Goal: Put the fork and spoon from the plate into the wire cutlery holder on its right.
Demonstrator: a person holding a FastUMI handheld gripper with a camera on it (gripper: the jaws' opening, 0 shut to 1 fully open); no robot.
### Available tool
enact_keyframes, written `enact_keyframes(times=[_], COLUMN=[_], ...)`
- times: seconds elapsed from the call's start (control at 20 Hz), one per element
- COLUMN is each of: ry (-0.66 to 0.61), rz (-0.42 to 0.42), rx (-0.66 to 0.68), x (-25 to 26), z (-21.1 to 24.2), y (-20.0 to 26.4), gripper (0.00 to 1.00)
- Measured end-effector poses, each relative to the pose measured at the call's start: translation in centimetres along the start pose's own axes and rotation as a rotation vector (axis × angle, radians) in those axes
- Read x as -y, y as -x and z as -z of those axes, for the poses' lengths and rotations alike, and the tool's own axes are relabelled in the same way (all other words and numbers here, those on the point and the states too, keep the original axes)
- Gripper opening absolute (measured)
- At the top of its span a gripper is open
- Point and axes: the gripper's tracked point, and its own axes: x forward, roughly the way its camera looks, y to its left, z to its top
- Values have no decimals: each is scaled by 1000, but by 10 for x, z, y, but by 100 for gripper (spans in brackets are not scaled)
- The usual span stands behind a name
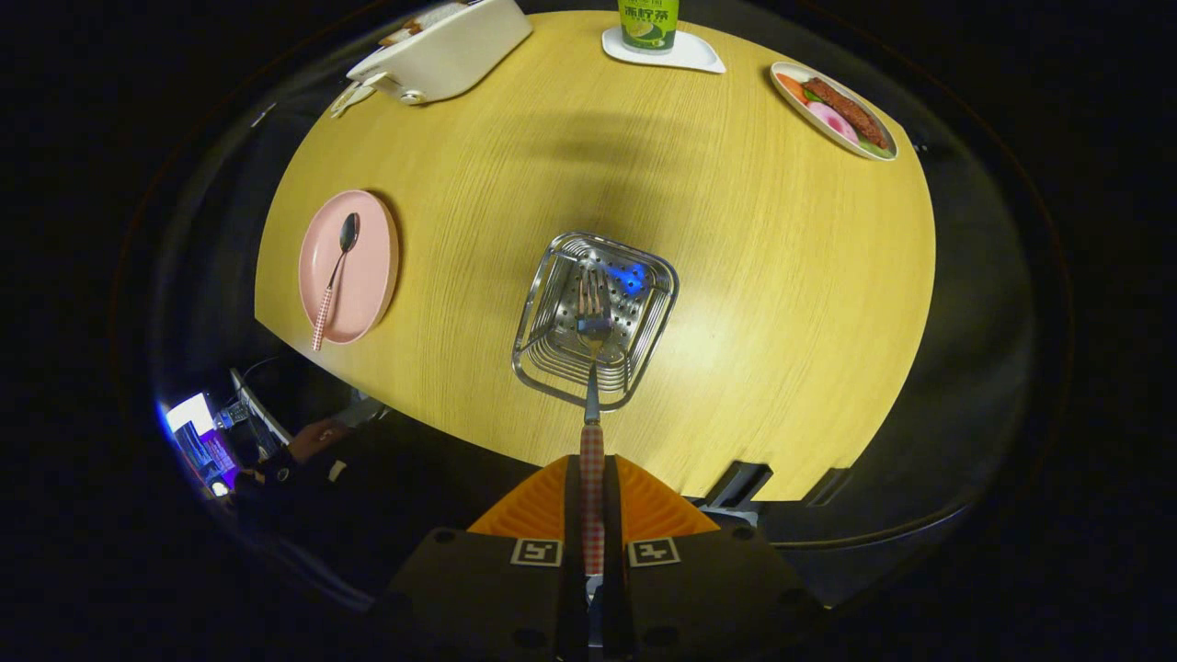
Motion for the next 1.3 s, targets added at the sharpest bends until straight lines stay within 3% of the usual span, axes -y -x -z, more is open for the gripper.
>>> enact_keyframes(times=[0.35,0.65,0.8,0.9,1.0,1.3], ry=[-10,-33,-55,-68,-75,-67], rz=[12,9,-37,-77,-129,-251], rx=[-54,72,212,285,343,399], x=[1,-2,-17,-32,-55,-143], z=[-23,-33,-38,-38,-38,-44], y=[-14,0,24,41,53,60], gripper=[14,23,24,34,35,40])
